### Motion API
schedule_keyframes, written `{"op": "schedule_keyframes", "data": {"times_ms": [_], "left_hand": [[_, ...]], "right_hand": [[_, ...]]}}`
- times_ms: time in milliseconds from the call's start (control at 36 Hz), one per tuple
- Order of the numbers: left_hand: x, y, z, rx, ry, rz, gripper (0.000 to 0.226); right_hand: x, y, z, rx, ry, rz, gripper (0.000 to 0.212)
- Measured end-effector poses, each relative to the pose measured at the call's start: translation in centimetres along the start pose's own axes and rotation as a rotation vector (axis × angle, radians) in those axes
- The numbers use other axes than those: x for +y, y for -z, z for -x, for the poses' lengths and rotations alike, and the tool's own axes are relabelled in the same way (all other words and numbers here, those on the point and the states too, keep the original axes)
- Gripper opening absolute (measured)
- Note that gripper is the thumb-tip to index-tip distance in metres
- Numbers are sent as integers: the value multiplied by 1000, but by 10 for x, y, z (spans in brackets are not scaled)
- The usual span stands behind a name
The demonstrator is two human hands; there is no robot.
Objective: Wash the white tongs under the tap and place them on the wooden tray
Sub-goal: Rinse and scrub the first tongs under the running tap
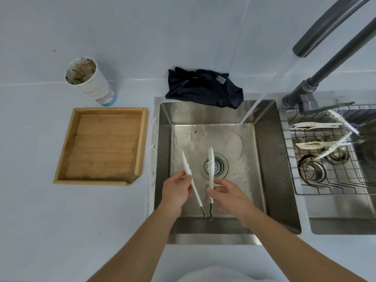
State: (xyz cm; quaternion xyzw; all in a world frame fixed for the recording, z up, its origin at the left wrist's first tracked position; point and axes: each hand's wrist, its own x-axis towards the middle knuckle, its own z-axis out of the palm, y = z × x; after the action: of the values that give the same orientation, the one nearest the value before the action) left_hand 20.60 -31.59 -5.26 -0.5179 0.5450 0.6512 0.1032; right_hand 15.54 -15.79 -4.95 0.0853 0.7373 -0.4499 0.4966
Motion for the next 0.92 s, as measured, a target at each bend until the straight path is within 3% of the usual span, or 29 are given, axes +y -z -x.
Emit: {"op": "schedule_keyframes", "data": {"times_ms": [194, 333, 500, 611, 722, 833, 917], "left_hand": [[-7, 3, -25, 44, 95, -36, 17], [-11, 5, -41, 53, 156, -25, 20], [-15, 3, -50, 47, 200, 12, 14], [-19, 4, -54, 59, 255, 38, 13], [-19, 3, -58, 82, 304, 51, 20], [-21, 2, -63, 74, 332, 33, 26], [-17, 2, -63, 59, 345, 33, 27]], "right_hand": [[7, -9, -26, -34, -81, -30, 29], [10, -14, -42, -49, -118, -39, 54], [15, -19, -58, -53, -150, -70, 40], [23, -24, -68, -32, -212, -84, 53], [22, -26, -71, -55, -243, -157, 31], [23, -29, -75, -47, -269, -190, 46], [25, -29, -78, -63, -287, -224, 46]]}}
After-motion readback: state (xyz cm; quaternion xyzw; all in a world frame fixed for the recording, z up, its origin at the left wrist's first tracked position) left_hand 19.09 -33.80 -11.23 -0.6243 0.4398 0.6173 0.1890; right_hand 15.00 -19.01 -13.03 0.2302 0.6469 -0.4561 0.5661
